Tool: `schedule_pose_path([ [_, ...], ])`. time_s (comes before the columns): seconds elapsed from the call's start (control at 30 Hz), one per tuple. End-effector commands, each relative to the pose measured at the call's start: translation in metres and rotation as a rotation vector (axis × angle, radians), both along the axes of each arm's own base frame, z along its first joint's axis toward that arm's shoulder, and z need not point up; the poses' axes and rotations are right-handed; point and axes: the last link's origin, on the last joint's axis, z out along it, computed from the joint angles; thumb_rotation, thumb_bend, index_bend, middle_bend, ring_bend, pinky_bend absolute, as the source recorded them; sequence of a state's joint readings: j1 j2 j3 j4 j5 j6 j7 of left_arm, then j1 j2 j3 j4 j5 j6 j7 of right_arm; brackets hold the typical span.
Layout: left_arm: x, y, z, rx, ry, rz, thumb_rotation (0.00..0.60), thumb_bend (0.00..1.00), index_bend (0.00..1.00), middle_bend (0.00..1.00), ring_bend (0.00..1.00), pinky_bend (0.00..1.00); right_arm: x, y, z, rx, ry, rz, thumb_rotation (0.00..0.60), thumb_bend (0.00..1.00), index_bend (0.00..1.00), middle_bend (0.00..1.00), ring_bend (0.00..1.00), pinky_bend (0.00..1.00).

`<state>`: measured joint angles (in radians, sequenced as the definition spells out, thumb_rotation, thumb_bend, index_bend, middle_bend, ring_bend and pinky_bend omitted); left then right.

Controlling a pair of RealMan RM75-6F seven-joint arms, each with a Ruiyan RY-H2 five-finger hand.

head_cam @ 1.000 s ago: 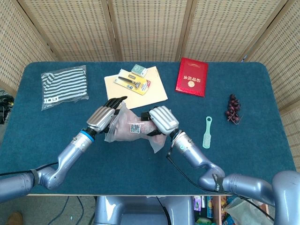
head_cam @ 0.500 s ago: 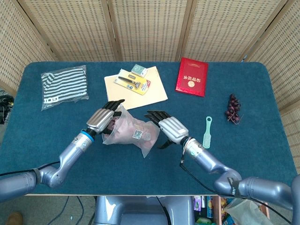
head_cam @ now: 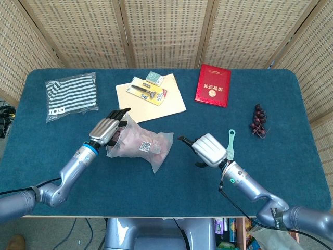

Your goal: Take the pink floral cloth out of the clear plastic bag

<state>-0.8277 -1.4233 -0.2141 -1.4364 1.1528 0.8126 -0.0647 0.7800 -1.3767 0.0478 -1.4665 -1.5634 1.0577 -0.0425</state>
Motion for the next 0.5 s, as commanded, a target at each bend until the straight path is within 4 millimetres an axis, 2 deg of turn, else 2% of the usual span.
schedule_pose_path([
  [0.03,0.003,0.000,0.000,-0.003,0.004,-0.010,0.600,0.48,0.65,0.00,0.00,0.00,-0.036,0.027,-0.011,-0.035,0.120,0.309,0.600,0.00,0.24,0.79,0.77,0.90],
  [0.2,0.011,-0.001,-0.002,-0.008,0.005,-0.026,0.600,0.48,0.65,0.00,0.00,0.00,-0.035,0.032,-0.024,-0.005,0.168,0.465,0.600,0.00,0.25,0.81,0.79,0.92],
  [0.5,0.023,-0.003,-0.003,-0.012,0.020,-0.049,0.600,0.48,0.65,0.00,0.00,0.00,0.006,0.030,-0.059,-0.022,0.280,0.653,0.600,0.09,0.25,0.82,0.80,0.95],
])
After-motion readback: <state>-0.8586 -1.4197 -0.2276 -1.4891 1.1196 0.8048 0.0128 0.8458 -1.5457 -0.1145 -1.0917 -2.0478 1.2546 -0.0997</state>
